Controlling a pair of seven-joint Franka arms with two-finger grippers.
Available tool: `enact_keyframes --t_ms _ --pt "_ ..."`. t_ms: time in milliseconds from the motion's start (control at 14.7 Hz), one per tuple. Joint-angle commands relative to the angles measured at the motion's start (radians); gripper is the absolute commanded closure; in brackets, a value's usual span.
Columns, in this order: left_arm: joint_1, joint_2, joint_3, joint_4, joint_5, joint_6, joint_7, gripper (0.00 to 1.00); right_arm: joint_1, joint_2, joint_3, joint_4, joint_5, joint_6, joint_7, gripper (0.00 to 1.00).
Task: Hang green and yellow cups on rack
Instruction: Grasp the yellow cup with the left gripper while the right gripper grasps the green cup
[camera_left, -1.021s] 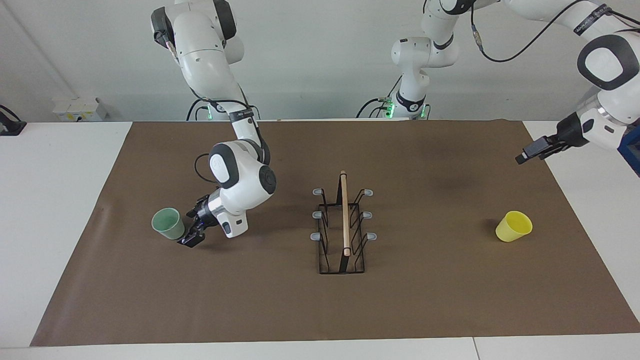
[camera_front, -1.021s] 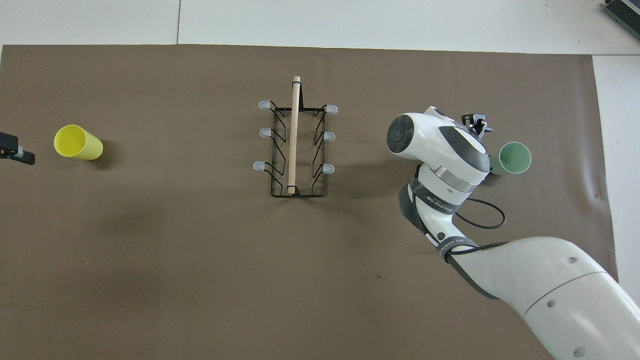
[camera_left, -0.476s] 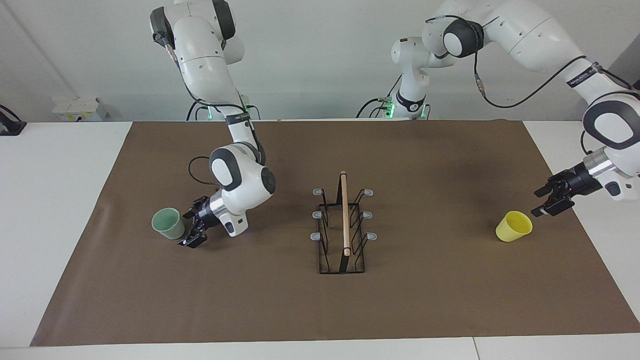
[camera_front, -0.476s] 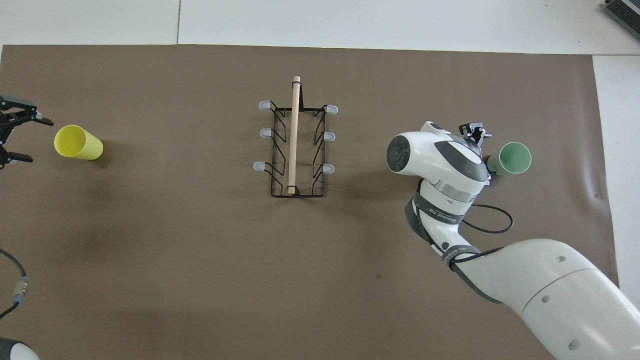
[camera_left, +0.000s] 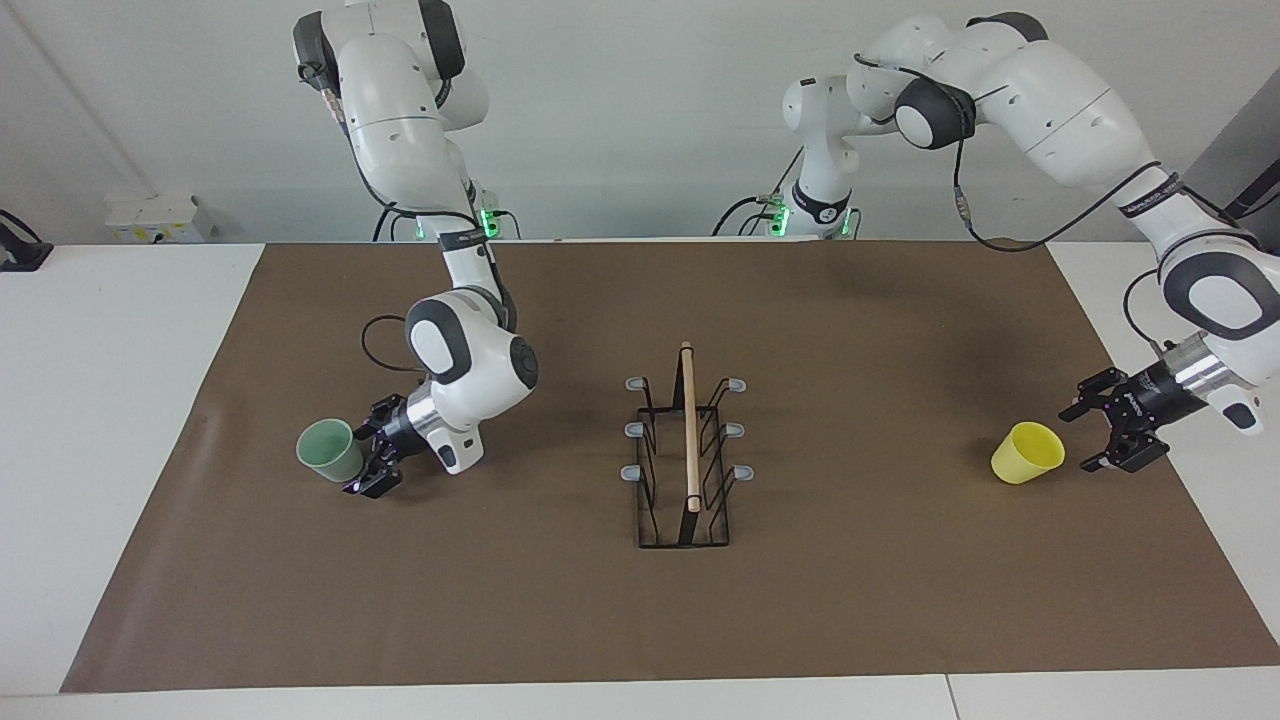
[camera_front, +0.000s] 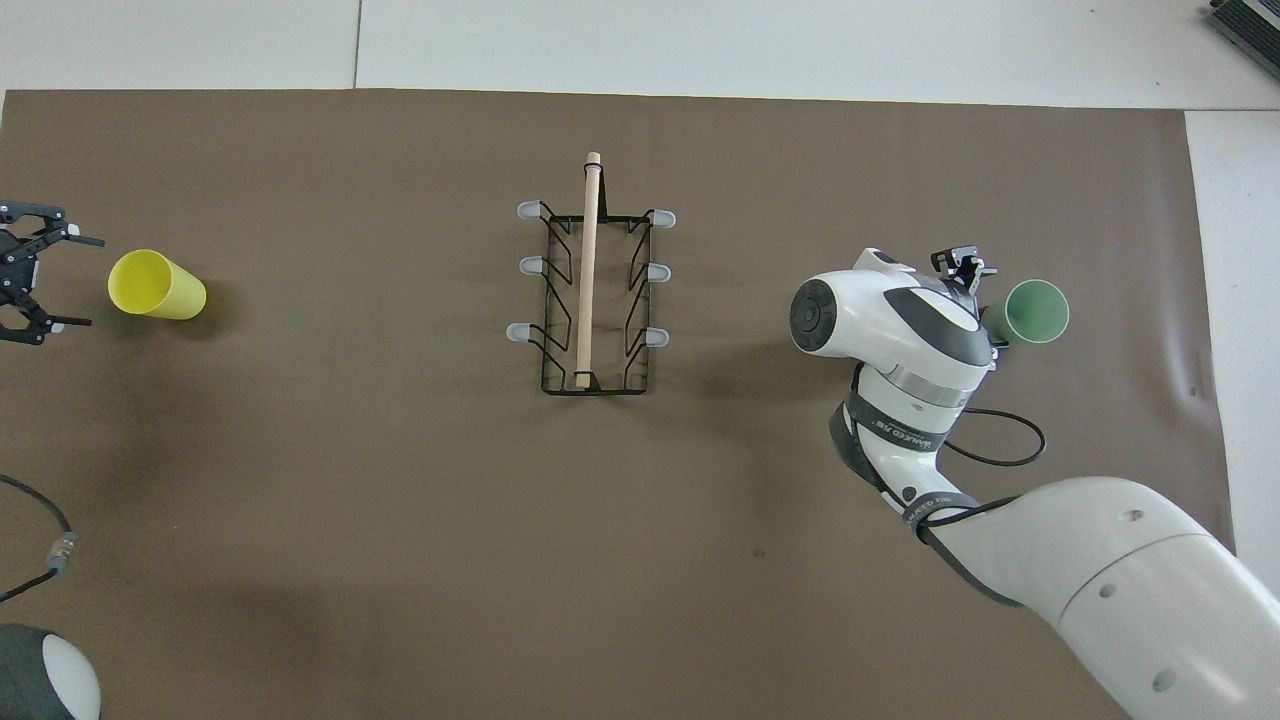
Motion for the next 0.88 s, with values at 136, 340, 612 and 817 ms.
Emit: enact_keyframes --t_ms 136,340,612,817 --pt "-0.003 0.004 0.017 -0.113 -0.123 0.003 -0.196 0.00 -0.005 -0.040 0.008 -0.045 -0.030 0.005 -0.003 0.01" --pt "-0.020 -0.058 0.021 -0.259 -0.243 0.008 -0.257 0.00 0.000 -0.051 0.008 -0.072 -0.052 -0.012 -0.003 0.01" --pt "-0.043 -0.096 0.021 -0.375 -0.330 0.035 -0.262 0.00 -0.013 -0.058 0.006 -0.098 -0.082 0.003 0.000 0.01" --pt "-0.072 -0.116 0.020 -0.436 -0.407 0.077 -0.260 0.00 -0.017 -0.058 0.006 -0.103 -0.093 0.015 0.003 0.01"
